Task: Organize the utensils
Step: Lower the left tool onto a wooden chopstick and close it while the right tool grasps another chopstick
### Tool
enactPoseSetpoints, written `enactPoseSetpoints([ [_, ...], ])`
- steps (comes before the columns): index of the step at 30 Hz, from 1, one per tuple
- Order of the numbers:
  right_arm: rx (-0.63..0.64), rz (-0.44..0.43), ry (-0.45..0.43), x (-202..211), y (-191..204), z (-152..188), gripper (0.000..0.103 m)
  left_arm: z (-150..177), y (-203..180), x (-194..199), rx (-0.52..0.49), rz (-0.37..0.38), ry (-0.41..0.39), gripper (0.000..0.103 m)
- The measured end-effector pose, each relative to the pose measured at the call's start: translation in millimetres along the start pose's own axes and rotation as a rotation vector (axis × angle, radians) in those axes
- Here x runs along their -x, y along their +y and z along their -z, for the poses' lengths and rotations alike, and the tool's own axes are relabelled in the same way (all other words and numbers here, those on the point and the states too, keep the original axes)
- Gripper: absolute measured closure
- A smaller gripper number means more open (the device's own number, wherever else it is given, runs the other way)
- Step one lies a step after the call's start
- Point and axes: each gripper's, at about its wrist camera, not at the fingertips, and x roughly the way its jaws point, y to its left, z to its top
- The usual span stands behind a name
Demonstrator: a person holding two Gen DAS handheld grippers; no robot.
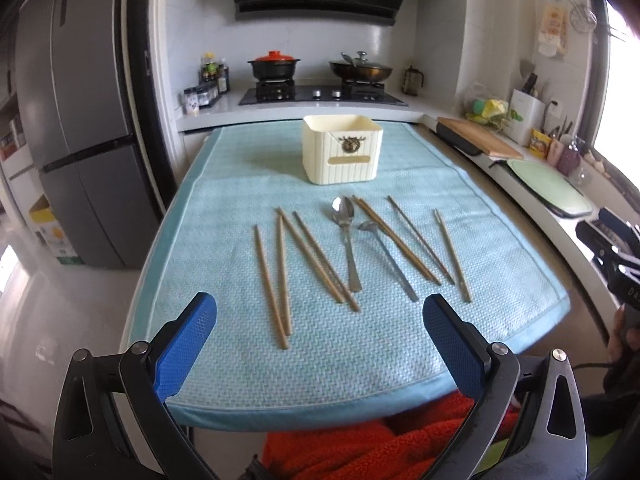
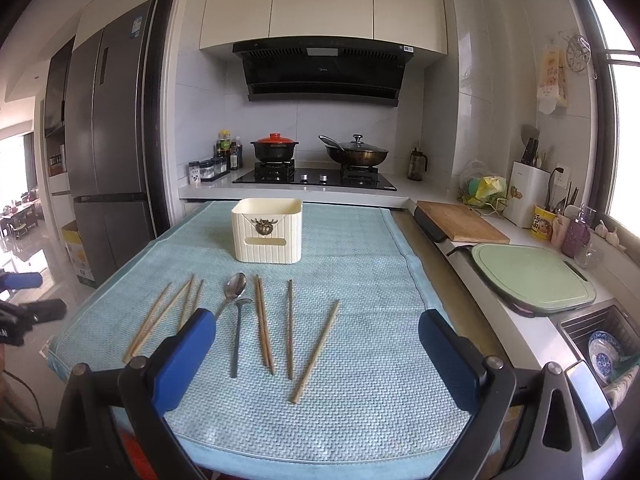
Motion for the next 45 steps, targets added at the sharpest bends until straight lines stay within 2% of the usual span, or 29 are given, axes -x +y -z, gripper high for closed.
enactPoseSetpoints([
  [3, 0.036, 0.040, 0.033, -25.3, -8.7, 12.6, 0.000, -1.0, 23.8, -21.3, 0.057, -0.020, -0.018, 0.000],
  [6, 0.041, 0.033, 0.081, -52.5, -16.3, 25.0, 0.000, 1.2, 44.4, -54.2, 0.098, -0.034, -0.010, 0.000],
  [12, 0.050, 0.004, 0.189, -117.4, -16.9, 47.1, 0.000, 8.8, 59.6, -125.5, 0.083, -0.083, 0.052, 0.000],
  [18, 0.002, -0.045, 0.308, -182.6, -14.7, 64.6, 0.000, 6.3, 80.8, -178.1, 0.118, -0.109, 0.114, 0.000],
  [22, -0.069, -0.055, 0.343, -214.2, -19.8, 63.0, 0.001, -2.2, 94.0, -205.3, 0.144, -0.132, 0.134, 0.000],
  [23, -0.076, -0.052, 0.352, -222.3, -19.8, 62.5, 0.002, -4.2, 96.6, -213.2, 0.147, -0.140, 0.143, 0.001],
  [24, -0.077, -0.049, 0.371, -230.2, -18.8, 62.3, 0.008, -5.8, 98.8, -220.7, 0.149, -0.150, 0.152, 0.001],
  [25, -0.075, -0.043, 0.392, -239.1, -17.5, 62.9, 0.020, -6.6, 100.6, -228.7, 0.150, -0.160, 0.167, 0.001],
  [26, -0.074, -0.037, 0.418, -248.8, -16.2, 64.2, 0.027, -7.4, 102.4, -237.1, 0.152, -0.166, 0.184, 0.001],
  [27, -0.075, -0.032, 0.453, -258.0, -15.2, 66.3, 0.040, -7.4, 103.9, -244.9, 0.154, -0.169, 0.202, 0.001],
  [28, -0.074, -0.022, 0.478, -265.2, -14.5, 67.8, 0.043, -7.7, 105.1, -252.2, 0.156, -0.168, 0.224, 0.001],
  [30, -0.057, 0.003, 0.472, -272.7, -12.6, 65.6, 0.043, -8.4, 106.3, -263.9, 0.161, -0.153, 0.269, 0.001],
  [35, -0.057, 0.000, 0.494, -291.9, -12.7, 56.6, 0.043, -18.9, 101.7, -280.7, 0.101, -0.154, 0.280, 0.000],
  [45, -0.055, -0.025, 0.525, -338.7, -14.9, 30.8, 0.043, -42.4, 100.7, -309.9, 0.089, -0.123, 0.297, 0.001],
])
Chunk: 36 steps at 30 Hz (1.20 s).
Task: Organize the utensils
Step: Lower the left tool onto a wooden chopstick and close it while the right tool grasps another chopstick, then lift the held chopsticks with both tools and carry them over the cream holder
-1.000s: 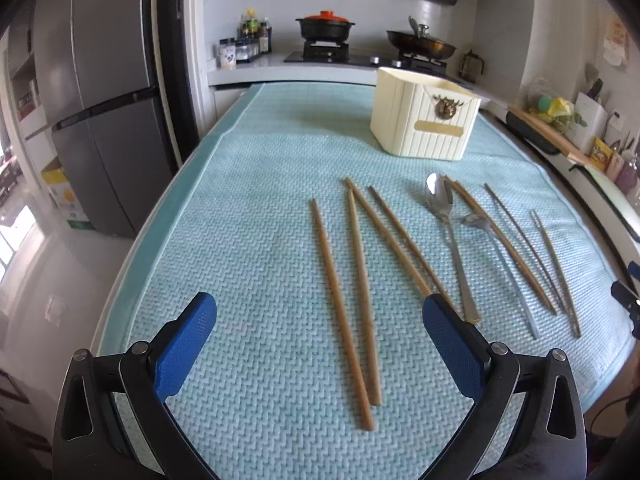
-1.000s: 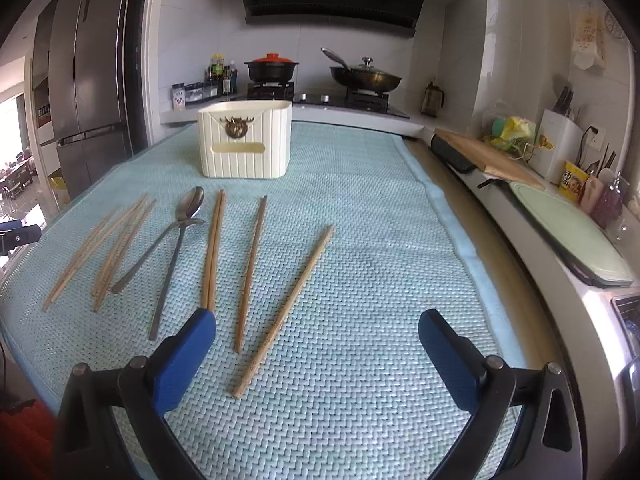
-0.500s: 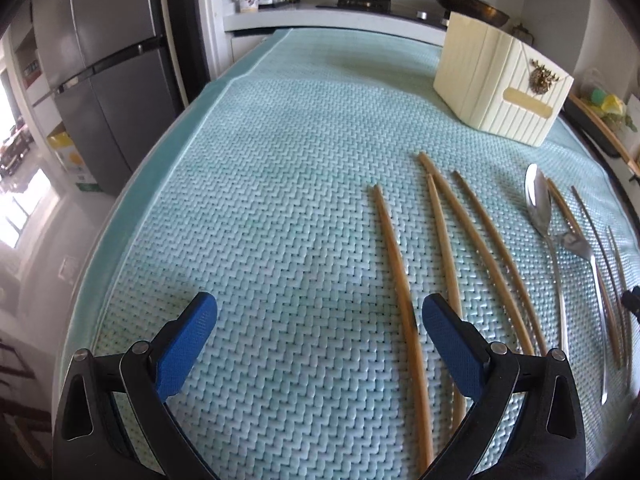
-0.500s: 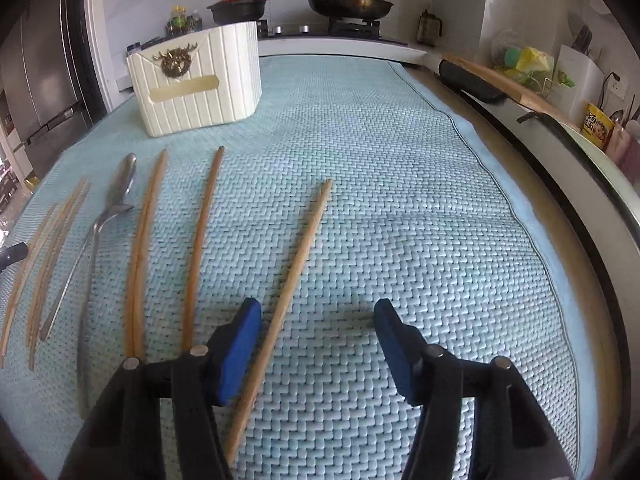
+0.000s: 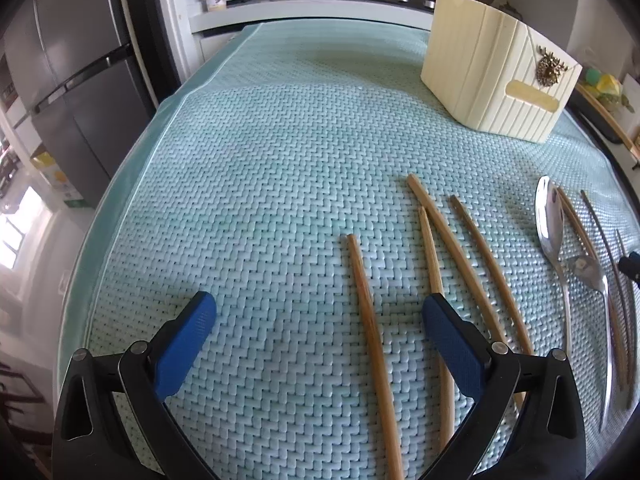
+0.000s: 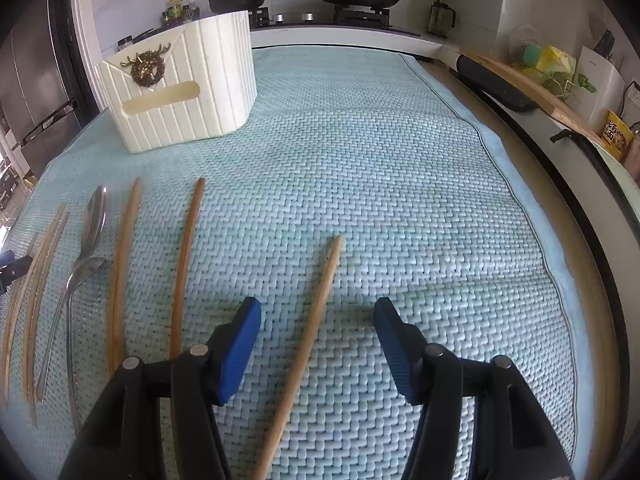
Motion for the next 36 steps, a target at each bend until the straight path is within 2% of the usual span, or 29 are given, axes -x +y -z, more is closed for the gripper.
enactPoseSetpoints([
  [3, 0.006, -0.007, 0.006, -5.4, 6.3, -7.4, 0.043, -7.6, 0.5, -3.5, -0.001, 0.004, 0.005, 0.005],
  [6, 0.011, -0.012, 0.013, -12.0, 7.9, -19.6, 0.048, -15.7, -2.2, -4.6, -0.008, 0.012, 0.008, 0.018],
  [8, 0.011, -0.022, 0.018, -13.3, 7.7, -24.1, 0.061, -18.9, -4.3, -4.0, -0.014, 0.025, 0.009, 0.031],
  [9, 0.011, -0.028, 0.021, -15.5, 6.7, -28.8, 0.070, -21.0, -5.4, -4.0, -0.019, 0.024, 0.009, 0.035],
  [11, -0.009, -0.038, 0.022, -17.3, 3.8, -32.9, 0.080, -18.4, -6.8, -0.7, -0.025, 0.037, 0.007, 0.053],
  [12, -0.020, -0.047, 0.022, -18.7, 2.0, -34.4, 0.093, -18.2, -7.3, -0.1, -0.027, 0.035, 0.006, 0.057],
  [13, -0.036, -0.055, 0.023, -20.6, -0.6, -36.1, 0.095, -18.3, -7.5, 0.0, -0.027, 0.038, 0.005, 0.063],
  [16, -0.074, -0.073, 0.022, -24.9, -7.1, -42.2, 0.097, -19.9, -5.7, -0.6, -0.021, 0.072, 0.004, 0.095],
  [20, -0.098, -0.122, 0.024, -28.8, -13.8, -50.0, 0.097, -23.3, -0.5, 0.0, 0.003, 0.122, 0.005, 0.098],
  [23, -0.111, -0.160, 0.024, -19.5, -16.7, -49.3, 0.097, -23.9, 2.4, 14.9, 0.005, 0.144, -0.032, 0.099],
  [31, -0.113, -0.269, -0.101, 52.2, -17.2, -66.5, 0.097, -28.7, 3.4, 74.6, 0.017, 0.195, -0.151, 0.099],
  [36, -0.075, -0.299, -0.187, 100.1, -16.2, -74.1, 0.097, -31.4, -6.0, 112.6, -0.011, 0.228, -0.217, 0.099],
])
